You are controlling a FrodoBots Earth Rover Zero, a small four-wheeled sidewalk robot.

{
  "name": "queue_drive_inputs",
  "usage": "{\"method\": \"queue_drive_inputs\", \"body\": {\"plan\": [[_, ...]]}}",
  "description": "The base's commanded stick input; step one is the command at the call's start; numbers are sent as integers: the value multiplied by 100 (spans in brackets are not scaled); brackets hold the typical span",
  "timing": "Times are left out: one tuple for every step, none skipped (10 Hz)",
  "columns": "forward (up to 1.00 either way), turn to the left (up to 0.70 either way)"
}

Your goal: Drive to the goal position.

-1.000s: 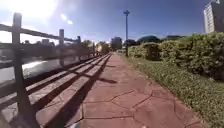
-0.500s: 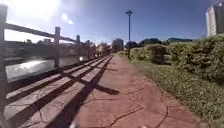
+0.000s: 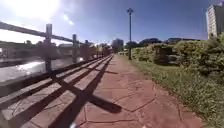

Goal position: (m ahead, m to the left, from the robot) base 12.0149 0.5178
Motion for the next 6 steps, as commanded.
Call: {"method": "queue_drive_inputs", "body": {"plan": [[85, 0], [85, 0], [85, 0], [85, 0], [85, -12], [85, -34]]}}
